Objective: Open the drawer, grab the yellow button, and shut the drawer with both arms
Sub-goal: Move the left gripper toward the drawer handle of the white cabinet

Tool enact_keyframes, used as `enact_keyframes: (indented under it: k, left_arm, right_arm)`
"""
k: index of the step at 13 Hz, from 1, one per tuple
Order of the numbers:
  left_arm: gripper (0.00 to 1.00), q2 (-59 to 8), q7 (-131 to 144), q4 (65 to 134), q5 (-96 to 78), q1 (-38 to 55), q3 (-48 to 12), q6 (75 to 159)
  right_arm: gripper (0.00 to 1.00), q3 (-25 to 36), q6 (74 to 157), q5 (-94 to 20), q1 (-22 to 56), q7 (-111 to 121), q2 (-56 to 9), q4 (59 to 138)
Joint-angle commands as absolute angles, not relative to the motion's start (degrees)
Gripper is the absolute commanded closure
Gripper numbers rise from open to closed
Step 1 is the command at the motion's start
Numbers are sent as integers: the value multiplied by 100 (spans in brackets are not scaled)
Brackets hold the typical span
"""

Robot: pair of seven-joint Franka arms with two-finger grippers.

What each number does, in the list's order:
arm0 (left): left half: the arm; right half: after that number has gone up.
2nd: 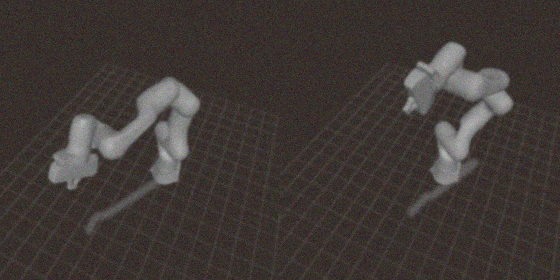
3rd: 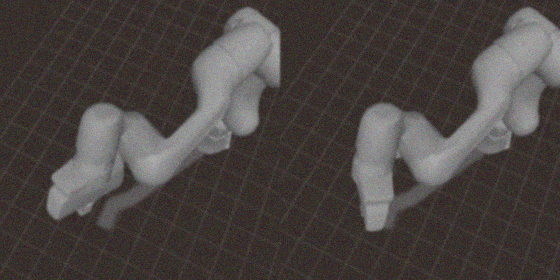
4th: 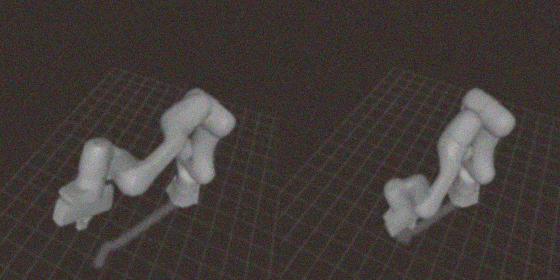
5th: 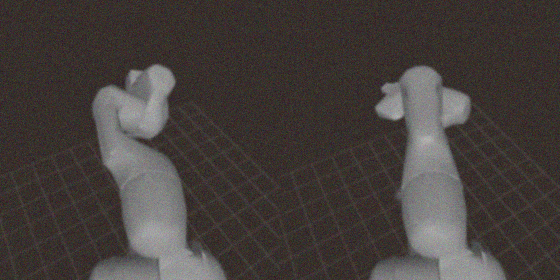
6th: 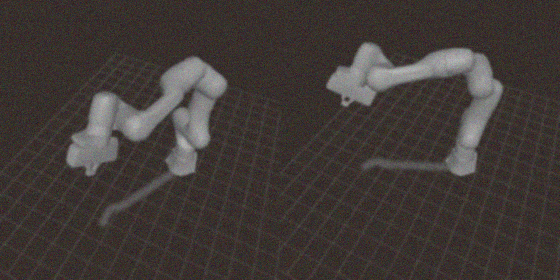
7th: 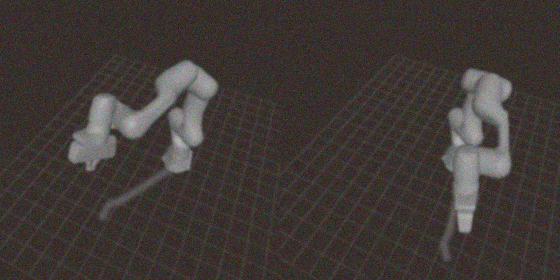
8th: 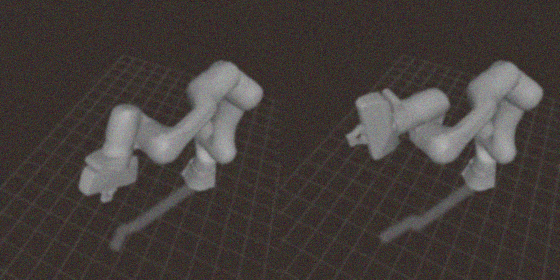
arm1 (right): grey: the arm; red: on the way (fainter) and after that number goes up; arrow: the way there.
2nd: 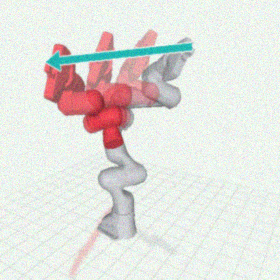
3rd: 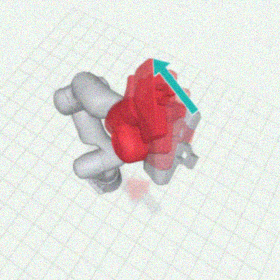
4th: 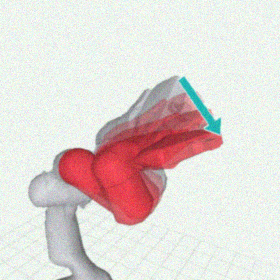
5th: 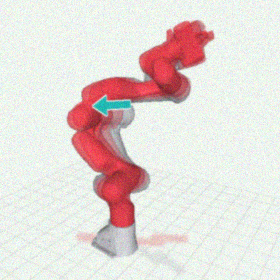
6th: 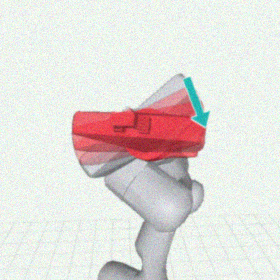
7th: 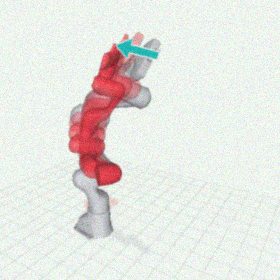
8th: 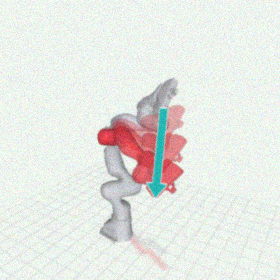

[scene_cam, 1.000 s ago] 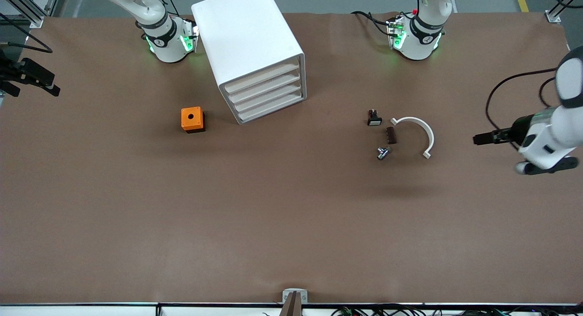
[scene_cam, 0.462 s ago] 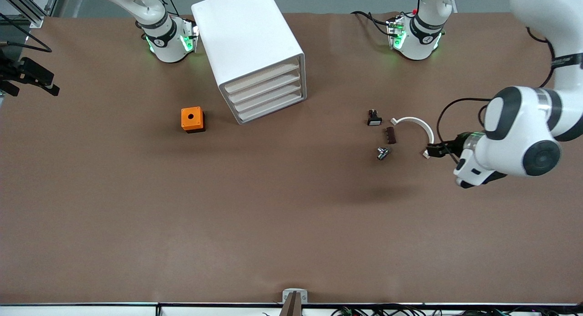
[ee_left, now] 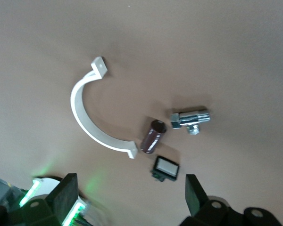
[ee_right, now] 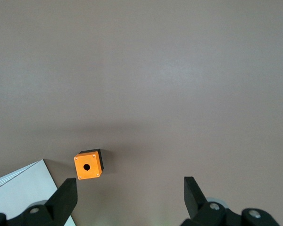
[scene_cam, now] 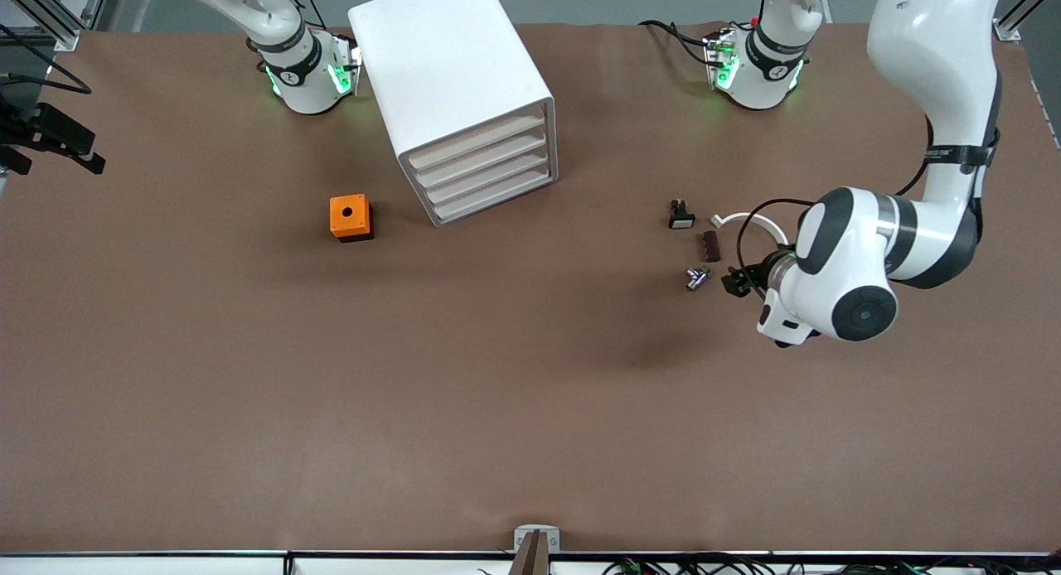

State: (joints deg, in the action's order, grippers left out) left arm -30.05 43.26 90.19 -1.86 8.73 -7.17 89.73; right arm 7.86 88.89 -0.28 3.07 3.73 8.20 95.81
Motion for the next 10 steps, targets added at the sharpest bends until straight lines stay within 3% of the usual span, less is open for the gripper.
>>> enact_keyframes:
  k: [1, 10]
  left_arm:
    - [0, -3331, 5130, 8465, -333, 1203, -694, 8807]
    - [0, -3805, 9242, 7875, -2810, 1941, -694, 8360]
  right_arm:
    - [0, 782, 8842, 35, 290, 360, 747, 9439]
    - [0, 791, 8868, 44, 290, 360, 694, 9448]
